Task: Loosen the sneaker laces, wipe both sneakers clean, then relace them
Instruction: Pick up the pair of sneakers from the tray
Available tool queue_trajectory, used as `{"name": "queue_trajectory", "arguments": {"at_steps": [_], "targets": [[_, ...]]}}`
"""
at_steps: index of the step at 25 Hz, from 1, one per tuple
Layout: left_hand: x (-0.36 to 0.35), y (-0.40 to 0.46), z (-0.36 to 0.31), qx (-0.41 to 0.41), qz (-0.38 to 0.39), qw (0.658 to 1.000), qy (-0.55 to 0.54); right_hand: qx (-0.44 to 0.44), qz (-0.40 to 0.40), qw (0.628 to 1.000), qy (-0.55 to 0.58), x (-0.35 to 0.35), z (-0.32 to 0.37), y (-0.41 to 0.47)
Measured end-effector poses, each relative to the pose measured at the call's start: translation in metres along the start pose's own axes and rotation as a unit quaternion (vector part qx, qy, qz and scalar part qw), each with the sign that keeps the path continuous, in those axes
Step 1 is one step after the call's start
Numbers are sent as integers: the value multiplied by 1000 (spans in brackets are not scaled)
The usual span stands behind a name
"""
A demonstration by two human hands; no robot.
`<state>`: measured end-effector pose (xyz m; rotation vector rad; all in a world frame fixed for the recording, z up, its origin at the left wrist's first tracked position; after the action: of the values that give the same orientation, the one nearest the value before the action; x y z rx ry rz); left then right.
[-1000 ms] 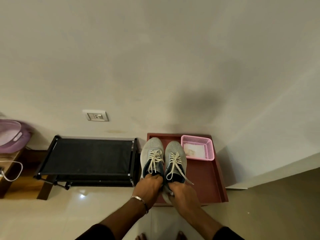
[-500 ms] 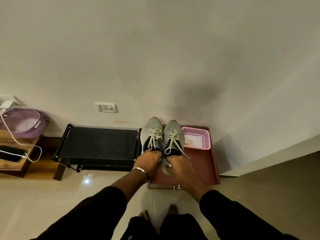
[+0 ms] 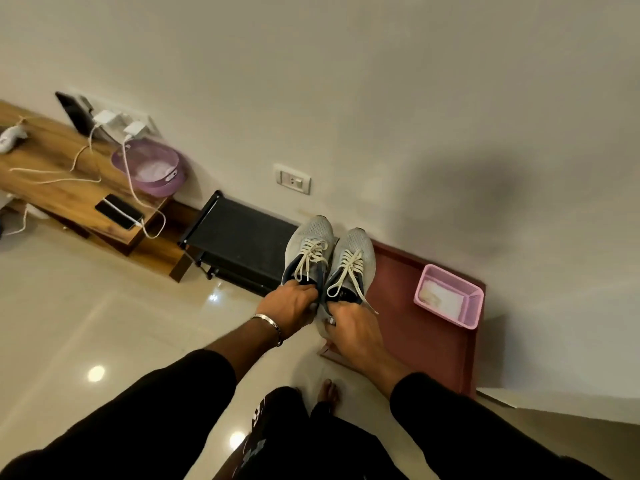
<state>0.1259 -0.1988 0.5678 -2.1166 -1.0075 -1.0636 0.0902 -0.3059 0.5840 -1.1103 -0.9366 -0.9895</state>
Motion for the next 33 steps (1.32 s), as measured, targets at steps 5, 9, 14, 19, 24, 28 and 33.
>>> {"name": "queue_trajectory", "arguments": {"at_steps": [5,9,14,19,24,28,33], "targets": [[16,-33,63,29,-28,999,-8,61,5,998,-1,-27,63,36],[13,-60,137,51,-33,997,-37,104,15,994,-6,-67,116,67],[1,-84,229,52,-37,998,-18,136,27,990,12,-135,179,103],[-42,-98,315,56,-10,998,6,184,72,980,-8,-217,222,139],[-91,-119,373,30,-25,999,19,226,125,965,-42,-311,249,152],[-132,-127,413,26,-10,999,16,242,157,955,-71,-371,262,158],[-170,-96,452,13,3,1000,5,224,162,958,-80,-415,252,195]]}}
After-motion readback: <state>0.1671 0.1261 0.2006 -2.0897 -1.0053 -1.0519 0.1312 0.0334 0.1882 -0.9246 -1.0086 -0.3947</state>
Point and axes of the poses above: each hand's wrist, its own y-axis towards the middle knuckle, its own x-axis out of the back of the hand, z = x × y, the point moved 8 cm from there along y, towards the middle knuckle, and after that the axes turned 8 degrees about -y, right-handed, at the moved point
